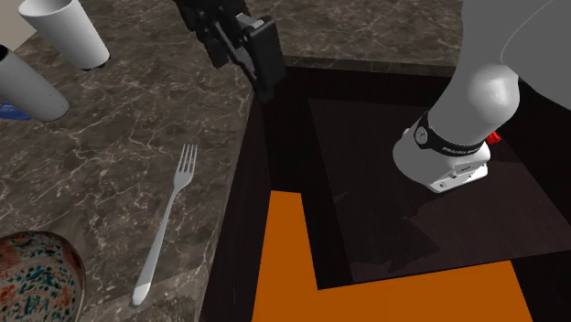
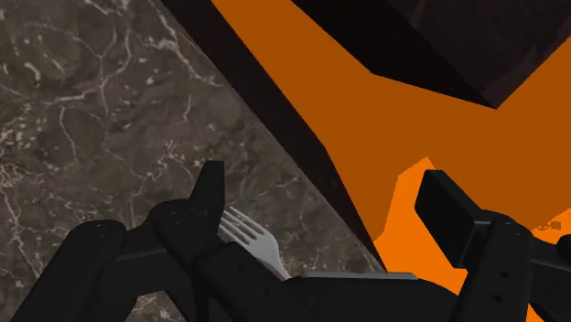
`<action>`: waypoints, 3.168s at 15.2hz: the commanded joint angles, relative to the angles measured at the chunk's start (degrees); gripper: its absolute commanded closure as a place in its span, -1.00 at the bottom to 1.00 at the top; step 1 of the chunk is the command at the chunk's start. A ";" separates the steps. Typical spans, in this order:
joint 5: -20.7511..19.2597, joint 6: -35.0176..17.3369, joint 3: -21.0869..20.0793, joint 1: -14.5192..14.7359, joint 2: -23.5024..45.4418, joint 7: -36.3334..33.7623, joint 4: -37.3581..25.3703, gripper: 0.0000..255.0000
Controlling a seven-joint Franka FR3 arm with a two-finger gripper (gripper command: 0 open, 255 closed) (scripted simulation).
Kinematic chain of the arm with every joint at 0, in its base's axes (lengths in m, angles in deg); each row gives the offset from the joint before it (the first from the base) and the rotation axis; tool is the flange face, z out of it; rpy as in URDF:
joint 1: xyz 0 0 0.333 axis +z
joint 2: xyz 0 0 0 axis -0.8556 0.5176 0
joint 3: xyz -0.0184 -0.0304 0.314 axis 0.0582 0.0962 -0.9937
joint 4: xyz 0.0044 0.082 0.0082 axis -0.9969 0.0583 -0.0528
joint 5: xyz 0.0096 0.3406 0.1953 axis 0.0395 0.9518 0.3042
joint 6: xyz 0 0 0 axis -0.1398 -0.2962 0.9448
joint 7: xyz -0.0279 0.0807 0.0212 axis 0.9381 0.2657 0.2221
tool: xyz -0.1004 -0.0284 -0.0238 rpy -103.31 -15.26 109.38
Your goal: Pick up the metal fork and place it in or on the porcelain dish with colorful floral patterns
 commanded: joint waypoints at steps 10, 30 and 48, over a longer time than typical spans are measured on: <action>0.02 -14.31 -0.48 4.01 21.72 18.40 -10.38 -1.00; -0.20 -21.89 -1.08 4.44 29.15 21.70 -10.84 1.00; 0.14 -14.67 -1.19 4.46 24.89 22.24 -13.82 1.00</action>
